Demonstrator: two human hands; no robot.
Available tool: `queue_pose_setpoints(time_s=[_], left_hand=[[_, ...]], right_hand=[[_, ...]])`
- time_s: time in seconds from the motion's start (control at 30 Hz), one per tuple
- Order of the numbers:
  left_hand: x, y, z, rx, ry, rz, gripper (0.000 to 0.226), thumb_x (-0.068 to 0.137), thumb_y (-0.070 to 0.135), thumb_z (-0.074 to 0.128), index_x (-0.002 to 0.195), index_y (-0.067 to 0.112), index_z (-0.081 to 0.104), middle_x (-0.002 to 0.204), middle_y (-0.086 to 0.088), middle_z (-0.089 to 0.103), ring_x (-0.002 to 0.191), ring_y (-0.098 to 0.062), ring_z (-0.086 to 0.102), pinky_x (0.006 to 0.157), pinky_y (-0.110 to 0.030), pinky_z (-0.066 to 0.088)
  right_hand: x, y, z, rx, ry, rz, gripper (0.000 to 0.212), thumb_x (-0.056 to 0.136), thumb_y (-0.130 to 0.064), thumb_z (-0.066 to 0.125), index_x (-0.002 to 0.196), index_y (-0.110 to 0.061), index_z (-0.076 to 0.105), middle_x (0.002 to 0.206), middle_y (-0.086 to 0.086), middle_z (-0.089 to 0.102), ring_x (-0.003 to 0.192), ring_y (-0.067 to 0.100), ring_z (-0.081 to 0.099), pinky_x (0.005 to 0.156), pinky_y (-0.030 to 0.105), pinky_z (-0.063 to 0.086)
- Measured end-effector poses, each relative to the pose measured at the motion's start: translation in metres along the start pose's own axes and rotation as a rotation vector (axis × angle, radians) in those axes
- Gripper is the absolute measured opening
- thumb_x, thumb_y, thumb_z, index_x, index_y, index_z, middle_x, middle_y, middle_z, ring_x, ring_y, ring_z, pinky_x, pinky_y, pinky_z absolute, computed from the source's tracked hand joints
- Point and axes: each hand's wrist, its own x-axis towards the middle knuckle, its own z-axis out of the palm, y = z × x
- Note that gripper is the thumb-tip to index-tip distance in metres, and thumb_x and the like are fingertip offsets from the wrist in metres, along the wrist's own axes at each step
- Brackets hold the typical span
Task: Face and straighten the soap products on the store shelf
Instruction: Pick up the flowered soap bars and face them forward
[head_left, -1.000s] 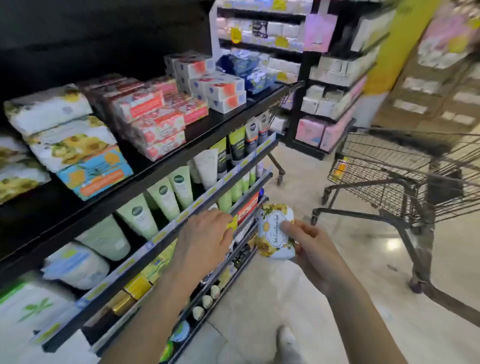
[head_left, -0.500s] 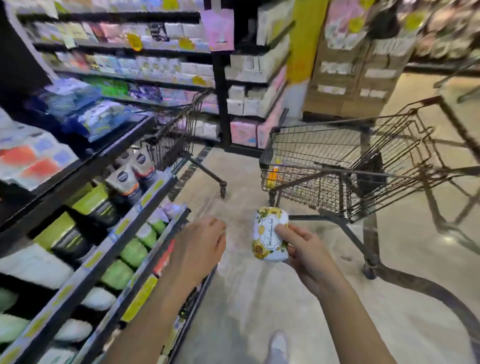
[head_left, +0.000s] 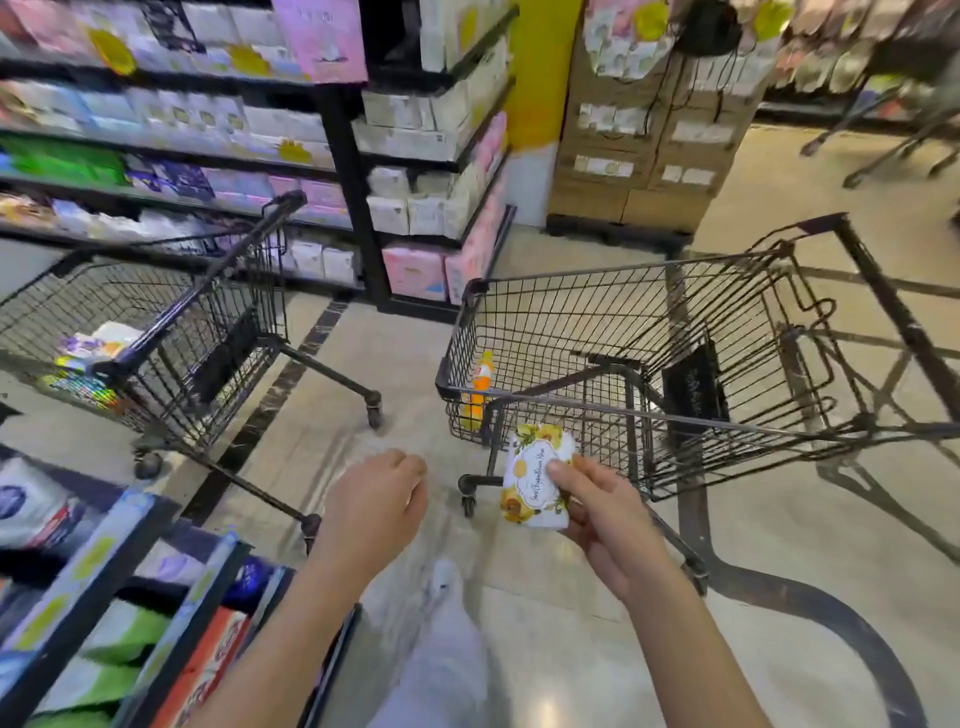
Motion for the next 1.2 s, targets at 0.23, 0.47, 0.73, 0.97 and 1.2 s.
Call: queue_pose_setpoints(time_s=[0.23, 0.47, 0.73, 0.97, 1.2], left_hand=[[0.163, -0.052, 0.045, -0.071, -0.044, -0.022, 0.015, 0.076, 0.008, 0.081, 0.087, 0.015, 0.074, 0.075, -0.003, 0.067, 0.061, -0.03, 0.065, 0.049, -0.032, 0.049], [0.282, -0.102, 0.117, -0.071, -0.27, -0.097, 0.028, 0.096, 0.04, 0.05, 0.107, 0.019, 0.066, 0.097, -0.005, 0.07, 0.079, -0.035, 0.068, 0.065, -0.046, 0.057], [0.357, -0.119, 0.206, -0.29, -0.447, -0.278, 0.056, 0.096, 0.038, 0.065, 0.14, 0.007, 0.05, 0.125, -0.02, 0.062, 0.108, -0.041, 0.063, 0.087, -0.047, 0.049], [0.389, -0.122, 0.264, -0.653, -0.461, -0.619, 0.037, 0.095, 0.041, 0.067, 0.127, 0.027, 0.053, 0.095, 0.013, 0.069, 0.087, -0.006, 0.068, 0.083, -0.035, 0.057], [0.393, -0.118, 0.288, -0.729, -0.382, -0.735, 0.03, 0.097, 0.03, 0.069, 0.121, 0.036, 0.053, 0.093, 0.03, 0.06, 0.085, 0.017, 0.06, 0.085, -0.022, 0.053]], right_hand=[[0.147, -0.048, 0.025, 0.025, 0.073, 0.031, 0.038, 0.087, -0.018, 0.073, 0.123, -0.005, 0.066, 0.112, 0.017, 0.076, 0.098, 0.029, 0.071, 0.093, 0.046, 0.056], [0.277, -0.065, 0.034, 0.049, 0.192, 0.123, 0.053, 0.078, -0.02, 0.079, 0.126, -0.001, 0.063, 0.113, 0.019, 0.075, 0.1, 0.032, 0.07, 0.103, 0.056, 0.049], [0.413, -0.021, 0.001, 0.052, 0.301, 0.343, 0.064, 0.08, -0.017, 0.086, 0.133, -0.003, 0.053, 0.127, 0.018, 0.07, 0.113, 0.027, 0.07, 0.1, 0.047, 0.055], [0.52, 0.041, -0.03, -0.067, 0.36, 0.582, 0.042, 0.089, -0.004, 0.077, 0.124, -0.005, 0.054, 0.11, 0.013, 0.072, 0.09, 0.02, 0.07, 0.07, 0.03, 0.058], [0.57, 0.1, -0.049, -0.174, 0.365, 0.68, 0.032, 0.089, -0.009, 0.078, 0.115, -0.005, 0.059, 0.111, 0.011, 0.071, 0.097, 0.024, 0.07, 0.075, 0.032, 0.057]])
